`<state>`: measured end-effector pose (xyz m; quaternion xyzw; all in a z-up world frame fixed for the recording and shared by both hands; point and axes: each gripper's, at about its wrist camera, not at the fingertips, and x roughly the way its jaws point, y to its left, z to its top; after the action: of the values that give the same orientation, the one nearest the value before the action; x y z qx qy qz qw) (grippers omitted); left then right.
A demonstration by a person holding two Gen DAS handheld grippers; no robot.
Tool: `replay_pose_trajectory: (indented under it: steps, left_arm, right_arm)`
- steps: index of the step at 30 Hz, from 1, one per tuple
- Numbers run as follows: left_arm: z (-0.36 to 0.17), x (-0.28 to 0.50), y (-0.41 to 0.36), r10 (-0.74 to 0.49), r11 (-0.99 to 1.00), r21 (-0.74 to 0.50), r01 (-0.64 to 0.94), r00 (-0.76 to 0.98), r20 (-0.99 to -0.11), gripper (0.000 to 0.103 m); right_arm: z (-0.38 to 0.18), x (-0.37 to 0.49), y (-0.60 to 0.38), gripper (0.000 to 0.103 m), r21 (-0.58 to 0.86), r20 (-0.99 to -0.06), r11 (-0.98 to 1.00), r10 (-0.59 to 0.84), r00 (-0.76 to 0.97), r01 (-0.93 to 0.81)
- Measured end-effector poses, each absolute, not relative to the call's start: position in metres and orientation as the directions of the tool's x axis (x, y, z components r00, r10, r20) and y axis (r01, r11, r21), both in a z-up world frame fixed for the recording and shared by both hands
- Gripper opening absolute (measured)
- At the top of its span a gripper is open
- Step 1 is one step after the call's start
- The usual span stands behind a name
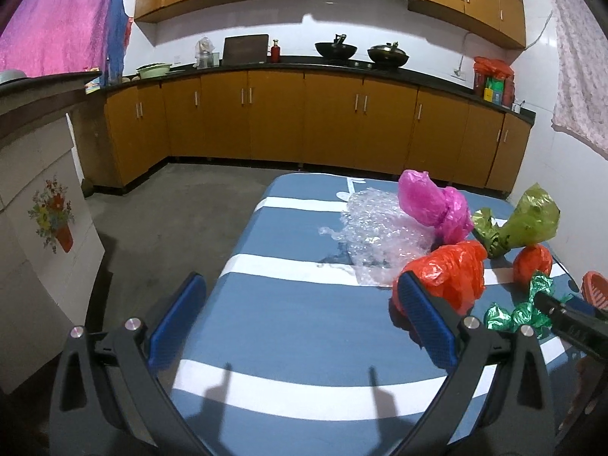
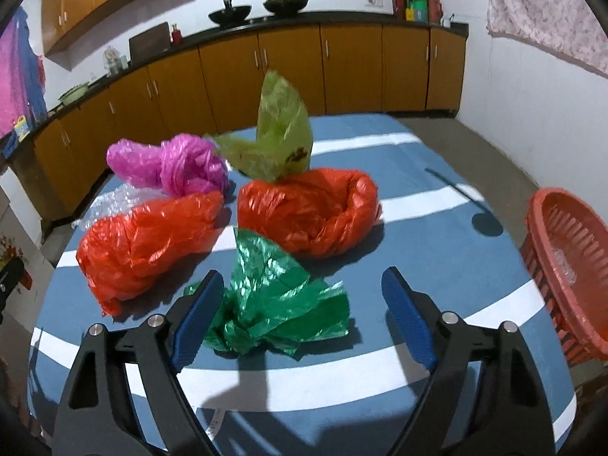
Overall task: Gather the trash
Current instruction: 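Move both tools back to the mat and grasp the green bag with the right tool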
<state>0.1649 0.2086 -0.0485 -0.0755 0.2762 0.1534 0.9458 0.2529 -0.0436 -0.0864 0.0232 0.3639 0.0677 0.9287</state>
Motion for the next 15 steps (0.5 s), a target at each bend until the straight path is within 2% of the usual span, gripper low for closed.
replay_pose_trajectory:
  steps: [5,9,15]
  left_arm:
    - [-0.05,0.174,0.194,0.218,0.955,-0.052,-0.292,0.808,-0.547,0.099]
    - [-0.049,0.181,0.181,0.207,0.965,-0.024,-0.261,0.814,-0.544,0.099]
    - [-0.048,0.19,0.169,0.18,0.975,-0.01,-0.22,0.821,-0.541,0.099]
  right_arm:
    - [-0.091,0.257,-0.035,0.082,0.104,-0.689,0.983,0.183,0.701,-0.154]
    - [-0.096,0.259,-0.024,0.059,0.107,-0.715,0.968,0.234,0.659,-0.228]
    - [-0.092,0.253,-0.03,0.021,0.125,-0.696,0.959,0.266,0.666,-0.253]
